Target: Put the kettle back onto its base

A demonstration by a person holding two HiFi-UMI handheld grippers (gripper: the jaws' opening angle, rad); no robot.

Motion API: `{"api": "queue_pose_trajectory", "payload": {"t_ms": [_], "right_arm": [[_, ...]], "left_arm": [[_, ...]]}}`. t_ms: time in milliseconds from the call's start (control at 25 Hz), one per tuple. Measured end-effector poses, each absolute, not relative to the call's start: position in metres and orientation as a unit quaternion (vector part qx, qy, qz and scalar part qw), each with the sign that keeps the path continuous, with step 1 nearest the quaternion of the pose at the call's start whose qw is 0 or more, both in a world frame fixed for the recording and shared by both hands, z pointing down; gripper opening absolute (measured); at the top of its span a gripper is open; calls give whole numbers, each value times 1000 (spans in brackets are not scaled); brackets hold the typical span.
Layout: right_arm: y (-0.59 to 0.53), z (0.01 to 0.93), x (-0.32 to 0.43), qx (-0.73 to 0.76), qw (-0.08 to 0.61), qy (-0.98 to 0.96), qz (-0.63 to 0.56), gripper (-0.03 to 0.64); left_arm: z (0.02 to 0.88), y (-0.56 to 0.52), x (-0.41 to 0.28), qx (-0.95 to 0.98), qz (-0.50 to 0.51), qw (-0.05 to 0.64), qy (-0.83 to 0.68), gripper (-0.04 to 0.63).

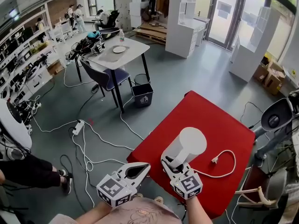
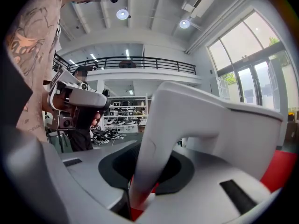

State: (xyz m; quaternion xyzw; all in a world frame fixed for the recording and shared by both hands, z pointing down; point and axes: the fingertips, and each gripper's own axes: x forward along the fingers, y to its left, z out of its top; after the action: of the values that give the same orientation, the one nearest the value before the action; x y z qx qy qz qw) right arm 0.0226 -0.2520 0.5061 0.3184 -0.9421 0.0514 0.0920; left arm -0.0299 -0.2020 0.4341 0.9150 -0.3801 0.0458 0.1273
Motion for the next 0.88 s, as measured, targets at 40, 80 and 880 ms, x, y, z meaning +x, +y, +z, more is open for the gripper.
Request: {"api": "queue_pose_trajectory", "payload": {"t_ms": [40,80,880], "right_arm": [[-252,506,22,317,93,-942,50,112],[-251,506,21,317,94,-943,49,111],[-243,510,21,321,120,-939,27,118]], "left_arm": [[434,-202,-30,915,47,127,-379,-9],[433,-202,-30,916,48,127,-379,-9],[434,-205,-27,916,51,131,-375,-9]]}}
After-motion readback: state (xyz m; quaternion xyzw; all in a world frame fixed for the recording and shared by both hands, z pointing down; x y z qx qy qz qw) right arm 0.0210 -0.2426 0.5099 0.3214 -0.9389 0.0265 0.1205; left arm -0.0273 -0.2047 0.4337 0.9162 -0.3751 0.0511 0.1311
